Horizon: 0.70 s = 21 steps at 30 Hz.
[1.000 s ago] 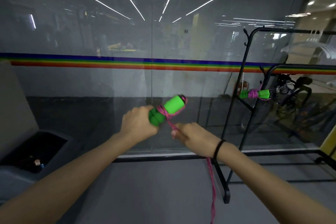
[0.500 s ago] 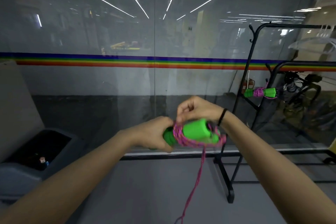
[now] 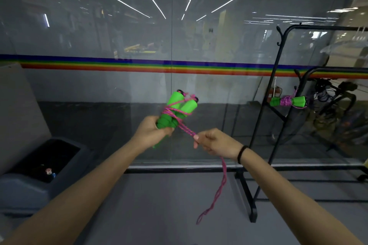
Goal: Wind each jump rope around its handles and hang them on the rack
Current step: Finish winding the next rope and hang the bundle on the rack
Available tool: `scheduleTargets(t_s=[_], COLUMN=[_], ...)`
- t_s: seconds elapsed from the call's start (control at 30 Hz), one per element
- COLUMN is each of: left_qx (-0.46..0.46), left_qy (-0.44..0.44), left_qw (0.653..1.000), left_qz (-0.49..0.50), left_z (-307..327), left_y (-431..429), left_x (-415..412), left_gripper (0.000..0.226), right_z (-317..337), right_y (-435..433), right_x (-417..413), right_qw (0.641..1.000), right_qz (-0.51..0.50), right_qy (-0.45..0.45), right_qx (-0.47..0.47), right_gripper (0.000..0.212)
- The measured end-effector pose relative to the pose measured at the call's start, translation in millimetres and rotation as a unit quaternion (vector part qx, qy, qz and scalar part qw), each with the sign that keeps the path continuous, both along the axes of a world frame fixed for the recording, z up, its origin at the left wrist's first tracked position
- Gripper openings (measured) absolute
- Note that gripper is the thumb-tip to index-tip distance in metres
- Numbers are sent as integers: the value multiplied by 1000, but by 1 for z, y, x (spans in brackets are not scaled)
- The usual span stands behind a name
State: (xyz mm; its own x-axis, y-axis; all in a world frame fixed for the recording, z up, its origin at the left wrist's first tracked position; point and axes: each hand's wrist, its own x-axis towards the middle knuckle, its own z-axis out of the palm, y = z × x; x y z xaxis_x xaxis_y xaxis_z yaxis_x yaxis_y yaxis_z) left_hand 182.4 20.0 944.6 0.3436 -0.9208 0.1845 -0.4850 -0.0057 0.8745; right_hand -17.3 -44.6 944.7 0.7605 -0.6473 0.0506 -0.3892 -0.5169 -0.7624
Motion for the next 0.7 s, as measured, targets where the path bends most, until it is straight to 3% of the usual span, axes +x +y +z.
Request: scheduleTargets(t_s=[0.1, 0.2, 0.27, 0.37, 0.43, 0.5, 0.53, 0.57, 0.6, 0.63, 0.7], left_qx=[-4, 28, 68, 103, 122, 97, 69, 44, 27, 16, -2], left_qy=[-195, -313, -370, -424, -367, -256, -197, -135, -75, -20, 93], left_qw=[981, 948, 918, 860, 857, 885, 900, 914, 925, 933, 940], left_qz=[-3, -53, -125, -263, -340, -377, -382, -379, -371, -359, -327], left_z=[-7, -8, -3, 11, 19, 25, 26, 26, 25, 22, 16], left_y=[5, 9, 10, 13, 15, 16, 17, 17, 17, 16, 17], left_x=[-3, -13, -21, -34, -37, -33, -31, -29, -27, -28, -34], left_gripper=[6, 4, 2, 7, 13, 21, 23, 23, 24, 24, 23], right_z=[31, 57, 69, 78, 73, 62, 54, 44, 33, 23, 3], right_y=[11, 17, 14, -2, -13, -20, -21, -21, -19, -16, -14], right_x=[-2, -1, 0, 3, 4, -1, -4, -6, -4, -2, -1], right_qw=[961, 917, 910, 951, 979, 986, 970, 932, 919, 931, 962], right_qz=[57, 105, 130, 150, 152, 162, 198, 246, 242, 173, 31], right_qy=[159, 232, 225, 149, 71, -30, -87, -154, -217, -244, -220], right_qx=[-217, -308, -322, -227, -114, 1, 110, 216, 226, 211, 157], right_gripper=[21, 20, 21, 16, 5, 8, 5, 5, 10, 8, 31])
